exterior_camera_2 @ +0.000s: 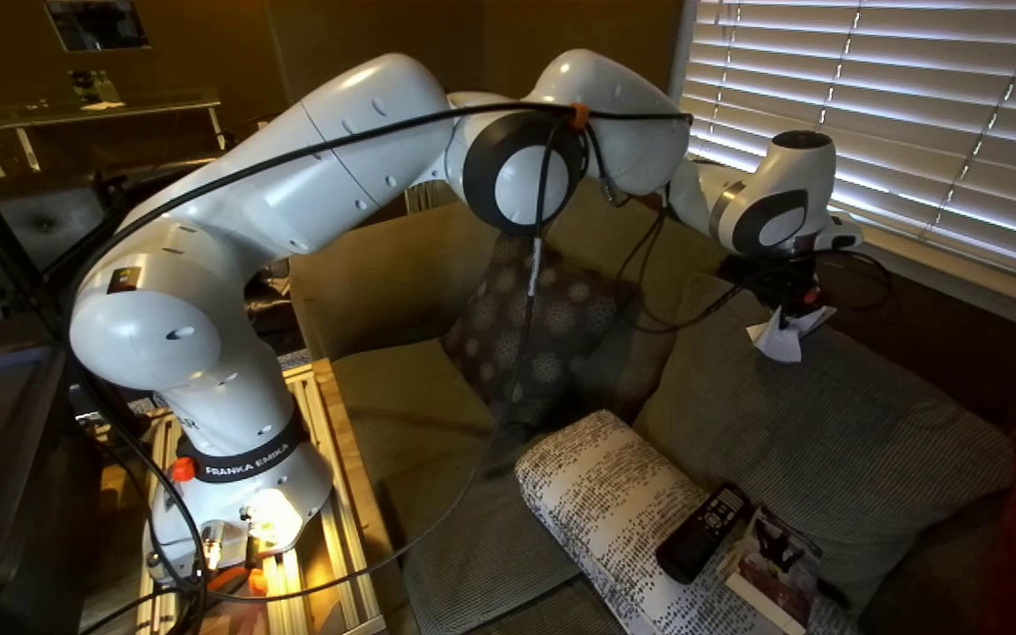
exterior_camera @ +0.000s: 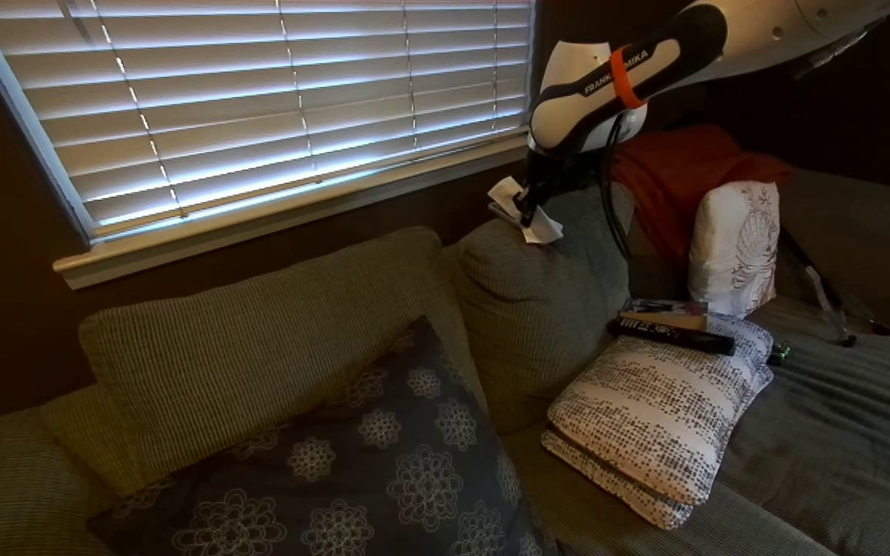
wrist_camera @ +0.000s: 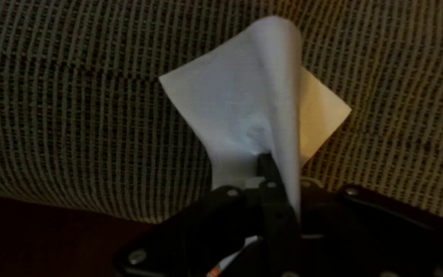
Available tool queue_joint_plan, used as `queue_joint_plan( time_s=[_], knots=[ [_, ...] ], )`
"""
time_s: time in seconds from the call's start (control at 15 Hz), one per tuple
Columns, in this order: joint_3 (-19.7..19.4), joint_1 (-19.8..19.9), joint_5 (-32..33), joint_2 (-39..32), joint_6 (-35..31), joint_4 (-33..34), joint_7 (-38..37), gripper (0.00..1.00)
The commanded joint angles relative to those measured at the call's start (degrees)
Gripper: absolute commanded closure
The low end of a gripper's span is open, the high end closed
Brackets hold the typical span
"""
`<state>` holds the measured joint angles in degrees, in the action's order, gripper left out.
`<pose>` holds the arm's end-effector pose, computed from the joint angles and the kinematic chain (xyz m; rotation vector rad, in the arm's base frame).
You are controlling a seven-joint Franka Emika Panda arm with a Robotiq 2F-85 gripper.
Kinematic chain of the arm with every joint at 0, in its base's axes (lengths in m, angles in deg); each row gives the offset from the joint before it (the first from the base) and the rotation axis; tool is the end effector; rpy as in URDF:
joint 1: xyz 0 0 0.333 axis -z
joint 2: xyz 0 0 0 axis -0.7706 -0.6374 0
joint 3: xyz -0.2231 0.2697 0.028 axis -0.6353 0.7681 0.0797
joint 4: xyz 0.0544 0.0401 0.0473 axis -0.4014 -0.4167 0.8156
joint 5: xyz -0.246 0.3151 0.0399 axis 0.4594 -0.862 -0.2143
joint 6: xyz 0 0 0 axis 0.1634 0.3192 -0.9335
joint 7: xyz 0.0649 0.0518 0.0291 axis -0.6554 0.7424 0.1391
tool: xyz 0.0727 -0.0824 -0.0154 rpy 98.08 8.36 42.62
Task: Pick up the napkin and the remote under the napkin, place the remote on the cushion next to the black remote then place the napkin on the black remote
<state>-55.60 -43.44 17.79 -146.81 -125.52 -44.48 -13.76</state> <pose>0.8434 -0.1093 0.2310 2.9980 0.2089 0.5042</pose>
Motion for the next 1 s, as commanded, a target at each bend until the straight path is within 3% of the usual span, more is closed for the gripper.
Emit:
queue_joint_plan(
  time_s=[0.0,0.33,0.4,0.53,0.93],
  knots=[
    [0.87,0.57,0.35,0.25,-0.63,-0.64,1.18,1.0],
    [0.71,0.38,0.5,0.61,-0.92,-1.23,1.01,1.0],
    [0.58,0.33,0.55,0.73,-1.21,-1.38,0.81,0.76],
    [0.35,0.31,0.65,1.14,-2.71,-1.84,0.52,0.68],
    [0.2,1.72,0.19,-0.4,-5.86,0.21,0.05,0.25]
  ],
)
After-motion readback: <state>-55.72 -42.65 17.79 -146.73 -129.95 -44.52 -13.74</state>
